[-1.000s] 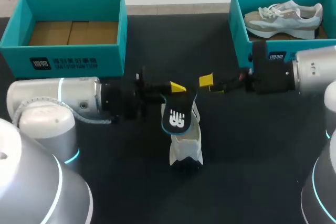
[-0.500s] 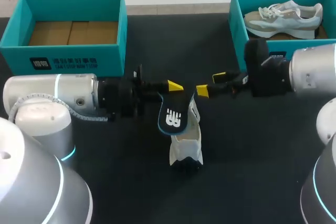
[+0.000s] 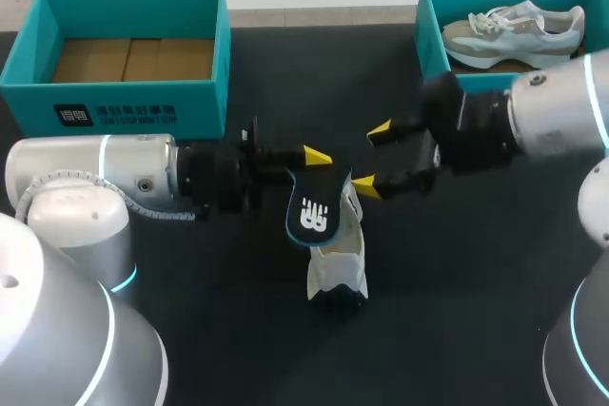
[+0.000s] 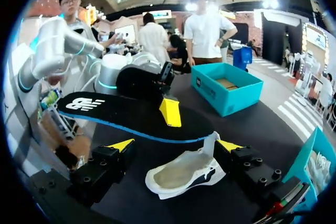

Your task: Take the shoe out of the shoebox, open the shoe tongue, remove and reinsert the insole, then place the shoe into the shoebox

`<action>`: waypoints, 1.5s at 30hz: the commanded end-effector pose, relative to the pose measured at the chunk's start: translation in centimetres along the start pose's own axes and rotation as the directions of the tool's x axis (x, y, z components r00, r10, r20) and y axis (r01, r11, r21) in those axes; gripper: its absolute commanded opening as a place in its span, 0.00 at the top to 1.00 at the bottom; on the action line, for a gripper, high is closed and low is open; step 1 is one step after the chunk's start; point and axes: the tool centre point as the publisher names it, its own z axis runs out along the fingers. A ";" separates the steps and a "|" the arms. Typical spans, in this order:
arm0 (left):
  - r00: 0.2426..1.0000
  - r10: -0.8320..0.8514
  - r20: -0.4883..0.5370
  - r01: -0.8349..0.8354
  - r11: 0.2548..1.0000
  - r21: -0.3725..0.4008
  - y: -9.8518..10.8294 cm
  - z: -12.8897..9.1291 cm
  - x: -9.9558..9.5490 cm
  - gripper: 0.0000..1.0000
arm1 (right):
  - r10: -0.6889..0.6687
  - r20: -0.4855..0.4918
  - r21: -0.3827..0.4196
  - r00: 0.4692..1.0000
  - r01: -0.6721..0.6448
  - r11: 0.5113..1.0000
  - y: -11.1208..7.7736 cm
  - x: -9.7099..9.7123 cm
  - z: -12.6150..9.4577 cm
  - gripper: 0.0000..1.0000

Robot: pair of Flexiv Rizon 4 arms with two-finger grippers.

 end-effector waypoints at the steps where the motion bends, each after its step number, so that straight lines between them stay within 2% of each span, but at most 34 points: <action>1: 1.000 0.001 -0.003 -0.001 1.000 -0.001 0.0 0.0 0.0 1.00 | -0.093 -0.082 0.062 0.992 0.098 0.993 0.6 -0.5 -0.8 0.00; 6: 1.000 0.001 -0.003 -0.001 1.000 -0.001 0.0 0.0 0.0 1.00 | -0.093 -0.082 0.062 0.992 0.098 0.993 0.6 -0.5 -0.8 0.00; 8: 1.000 0.001 -0.003 -0.001 1.000 -0.001 0.0 0.0 0.0 1.00 | -0.169 0.005 0.105 0.986 0.168 0.980 0.1 -0.6 -1.1 0.00; 12: 0.984 -0.178 -0.012 0.178 0.984 0.027 -1.5 0.0 0.8 1.00 | -0.246 0.091 0.168 0.965 0.228 0.959 -0.8 -0.9 -1.3 0.00; 15: 0.966 -0.258 -0.006 0.258 0.965 0.052 -2.7 -0.3 1.5 1.00 | -0.274 0.108 0.204 0.956 0.249 0.947 -1.6 -1.2 -1.3 0.00; 18: 0.955 -0.295 0.004 0.294 0.952 0.088 -3.5 -0.3 2.3 1.00 | -0.292 0.106 0.220 0.951 0.264 0.939 -2.6 -1.3 -1.0 0.00; 24: 0.946 -0.325 0.001 0.321 0.935 0.151 -3.6 -0.2 4.6 1.00 | -0.303 0.061 0.234 0.951 0.281 0.931 -5.1 -1.2 -0.1 0.00; 28: 0.955 -0.296 -0.004 0.292 0.941 0.170 -3.6 0.0 5.8 1.00 | -0.302 0.043 0.250 0.952 0.283 0.926 -6.9 -0.6 0.5 0.00; 34: 0.956 -0.294 -0.007 0.291 0.944 0.156 -3.2 0.6 7.2 1.00 | -0.340 -0.004 0.282 0.940 0.327 0.902 -9.2 -0.5 1.9 0.00; 45: 0.958 -0.288 -0.002 0.285 0.949 0.138 -3.0 0.8 7.5 1.00 | -0.357 0.003 0.278 0.934 0.343 0.897 -9.2 -0.4 2.1 0.00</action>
